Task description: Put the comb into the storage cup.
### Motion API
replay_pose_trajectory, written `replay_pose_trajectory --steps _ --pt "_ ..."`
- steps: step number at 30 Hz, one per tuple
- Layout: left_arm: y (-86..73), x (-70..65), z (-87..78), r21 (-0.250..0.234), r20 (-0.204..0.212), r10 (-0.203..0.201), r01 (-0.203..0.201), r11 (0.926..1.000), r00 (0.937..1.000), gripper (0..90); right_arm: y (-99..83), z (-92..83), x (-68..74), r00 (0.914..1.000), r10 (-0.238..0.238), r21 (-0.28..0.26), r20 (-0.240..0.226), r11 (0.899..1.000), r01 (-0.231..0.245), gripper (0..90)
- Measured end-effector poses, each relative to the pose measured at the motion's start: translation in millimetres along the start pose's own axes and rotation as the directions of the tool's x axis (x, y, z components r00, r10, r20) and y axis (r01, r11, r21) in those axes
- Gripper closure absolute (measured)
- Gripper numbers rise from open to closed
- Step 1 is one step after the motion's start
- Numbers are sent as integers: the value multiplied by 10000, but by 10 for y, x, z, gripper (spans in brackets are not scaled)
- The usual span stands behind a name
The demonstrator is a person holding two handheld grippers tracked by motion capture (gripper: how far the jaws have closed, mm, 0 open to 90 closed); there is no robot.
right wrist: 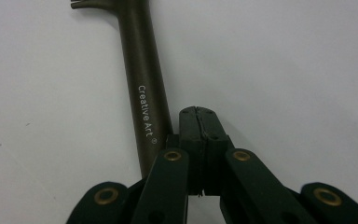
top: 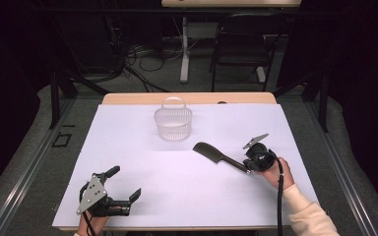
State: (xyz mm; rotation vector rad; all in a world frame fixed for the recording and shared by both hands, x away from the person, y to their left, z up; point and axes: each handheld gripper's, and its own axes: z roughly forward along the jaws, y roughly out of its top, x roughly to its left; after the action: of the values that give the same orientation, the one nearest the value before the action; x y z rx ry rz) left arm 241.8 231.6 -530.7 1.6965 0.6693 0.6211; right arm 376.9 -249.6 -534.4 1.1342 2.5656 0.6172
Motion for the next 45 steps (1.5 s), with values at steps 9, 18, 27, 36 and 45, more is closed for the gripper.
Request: replay_pose_trajectory --steps 9,18,27,36,45 --pt "0 1 -1 -16 13 -1 1 10000 10000 4 5 6 43 9998 -161 -79 -117 9998 160 900" --pt "0 0 -1 -14 4 5 -5 10000 10000 4 6 -6 66 9998 -148 -5 -133 9999 147 900" --pt "0 0 -1 -17 24 16 -16 10000 10000 4 14 -56 49 9999 -93 -104 97 9999 94 830" --pt "1 0 0 -23 40 37 -37 10000 10000 4 40 -173 13 9995 -108 -414 303 9991 121 686" --pt "0 0 5 -16 62 9 -9 10000 10000 4 90 -299 16 9993 -82 -624 357 9980 105 494"
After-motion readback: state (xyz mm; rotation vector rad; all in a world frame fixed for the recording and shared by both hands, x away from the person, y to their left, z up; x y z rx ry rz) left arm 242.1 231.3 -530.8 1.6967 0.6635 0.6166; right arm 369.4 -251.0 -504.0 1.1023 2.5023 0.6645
